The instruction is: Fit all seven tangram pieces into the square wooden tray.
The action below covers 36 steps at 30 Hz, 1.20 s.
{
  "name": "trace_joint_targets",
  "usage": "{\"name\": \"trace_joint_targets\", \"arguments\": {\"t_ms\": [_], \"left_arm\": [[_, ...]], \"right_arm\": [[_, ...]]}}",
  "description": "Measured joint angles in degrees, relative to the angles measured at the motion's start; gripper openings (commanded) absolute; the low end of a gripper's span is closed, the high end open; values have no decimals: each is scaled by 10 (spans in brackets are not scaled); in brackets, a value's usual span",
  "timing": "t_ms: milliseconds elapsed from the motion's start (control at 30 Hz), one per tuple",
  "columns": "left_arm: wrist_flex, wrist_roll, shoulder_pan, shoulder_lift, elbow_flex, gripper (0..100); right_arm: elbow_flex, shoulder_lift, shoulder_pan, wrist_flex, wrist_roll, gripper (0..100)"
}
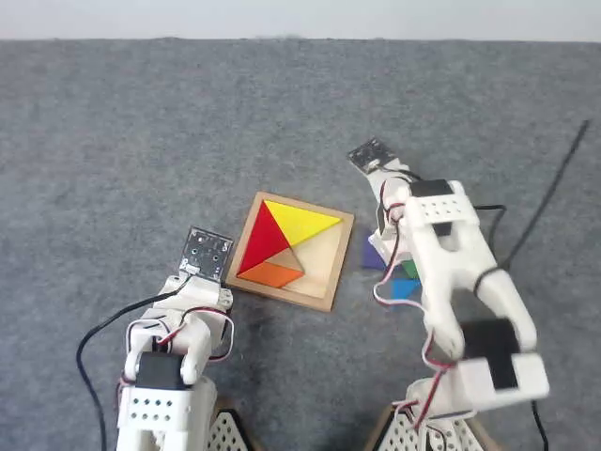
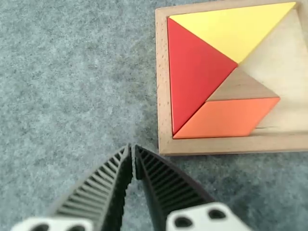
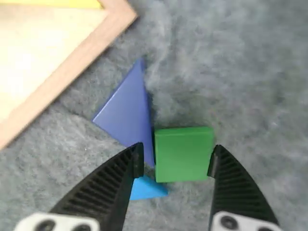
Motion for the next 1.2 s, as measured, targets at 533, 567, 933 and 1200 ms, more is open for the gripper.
{"name": "trace_joint_targets", "arguments": {"t_ms": [533,567,933,1200], "left_arm": [[0,0,0,0,0,13],[0,0,0,0,0,13],[0,0,0,0,0,13],[0,0,0,0,0,13]], "right_arm": [[-4,20,63,-1,80,227],[-4,20,72,-1,86,227],[-3,44,44,-11,94,227],[-18,56,20,-11,88,227]]}}
